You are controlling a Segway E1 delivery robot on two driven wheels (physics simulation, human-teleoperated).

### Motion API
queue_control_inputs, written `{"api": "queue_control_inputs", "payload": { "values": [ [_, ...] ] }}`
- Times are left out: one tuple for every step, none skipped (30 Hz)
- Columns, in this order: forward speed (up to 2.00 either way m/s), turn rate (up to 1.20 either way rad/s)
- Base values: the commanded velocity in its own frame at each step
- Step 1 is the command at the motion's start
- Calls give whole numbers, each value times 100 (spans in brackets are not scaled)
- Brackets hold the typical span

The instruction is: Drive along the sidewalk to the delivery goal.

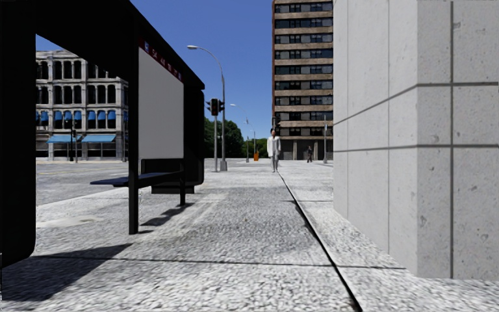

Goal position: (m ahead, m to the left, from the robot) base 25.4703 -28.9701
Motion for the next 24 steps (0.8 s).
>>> {"api": "queue_control_inputs", "payload": {
  "values": [
    [200,-22],
    [200,-22],
    [200,-22],
    [200,-22],
    [200,-22],
    [200,-22],
    [200,-22],
    [200,-22],
    [200,-22],
    [200,-22],
    [200,-22],
    [200,-22],
    [200,-22],
    [200,-22],
    [200,-22],
    [200,-22],
    [200,-22],
    [200,-22],
    [200,-22],
    [200,-22],
    [200,-22],
    [200,-22],
    [200,-22],
    [200,-22]
  ]
}}
